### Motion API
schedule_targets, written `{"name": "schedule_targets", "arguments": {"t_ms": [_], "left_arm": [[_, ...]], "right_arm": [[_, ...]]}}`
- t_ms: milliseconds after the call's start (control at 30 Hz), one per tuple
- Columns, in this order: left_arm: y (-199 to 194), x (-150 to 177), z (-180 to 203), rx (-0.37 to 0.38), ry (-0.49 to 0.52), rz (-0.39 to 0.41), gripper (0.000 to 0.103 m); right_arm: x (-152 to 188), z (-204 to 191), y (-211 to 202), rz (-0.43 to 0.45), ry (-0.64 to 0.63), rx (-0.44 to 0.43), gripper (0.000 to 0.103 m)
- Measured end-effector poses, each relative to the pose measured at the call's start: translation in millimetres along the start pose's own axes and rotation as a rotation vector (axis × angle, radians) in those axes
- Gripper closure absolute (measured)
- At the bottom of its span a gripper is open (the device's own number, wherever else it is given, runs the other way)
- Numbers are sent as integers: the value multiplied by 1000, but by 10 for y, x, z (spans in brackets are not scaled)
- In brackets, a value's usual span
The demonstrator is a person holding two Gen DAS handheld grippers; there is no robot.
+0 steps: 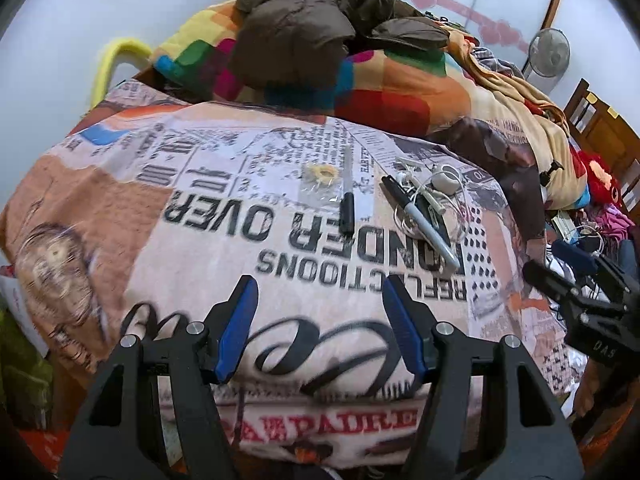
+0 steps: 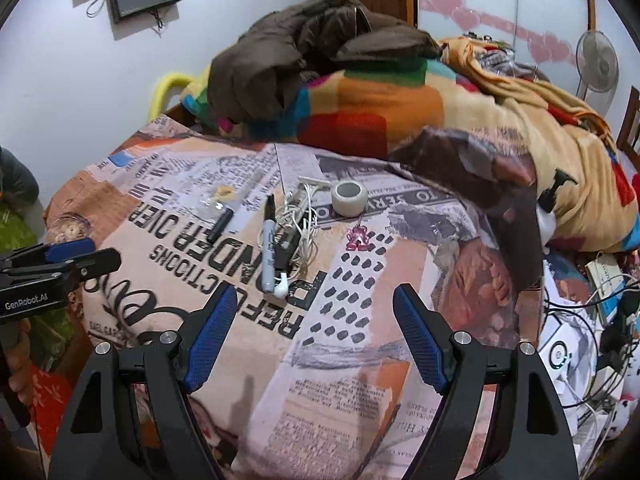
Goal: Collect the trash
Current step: 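Grasp the black pen with the left tool while the right tool grasps the Sharpie marker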
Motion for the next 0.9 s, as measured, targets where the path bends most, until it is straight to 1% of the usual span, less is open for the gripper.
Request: {"name": "schedule_targets", "arguments": {"t_ms": [67,133,167,200,233,267,300,333,367,433,500,633,800,900], "left_arm": [[99,-36,48,6,7,0,39],[198,-71,91,24,6,-4,40],[239,-87,107,34,3,-5,40],[270,-100,115,43,-2,-3,43],[291,-107,130,52,-1,-2,49],[325,-117,151,65,8,-3,51],[342,-121,160,68,15,-2,55],[373,-134,179,71,26,2,58],[393,-138,189,73,35,4,59],[437,-144,209,83,46,6,65],[486,-150,226,96,56,5,72],[608,-178,278,129,63,-13,82],[703,-247,371,148,85,-11,84],[782,-295,410,158,81,-21,84]], "right_arm": [[4,-19,76,-6,4,-26,29],[-6,-61,152,-12,6,-61,38],[-18,-90,184,-13,6,-82,40],[-40,-125,215,-8,6,-108,43],[-64,-159,250,-3,3,-131,47],[-87,-195,284,-2,-3,-148,49],[-112,-227,328,-3,-12,-160,55],[-134,-251,384,-9,-20,-167,60],[-153,-267,449,-16,-26,-171,64],[-180,-288,581,-35,-42,-173,75],[-192,-286,720,-60,-59,-164,79],[-186,-230,935,-98,-68,-128,83],[-200,-224,1037,-99,-124,-99,83],[-204,-243,1075,-97,-157,-89,84]]}}
Point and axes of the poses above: each gripper's, at about its wrist camera, not at the fingertips, and y roughly the way its jaws point, z to its right, x to its underside, the point moved 8 cm from there along y, roughly the way its jaws point, and after that the axes turned 14 degrees about -x, right-handed, at the moved point
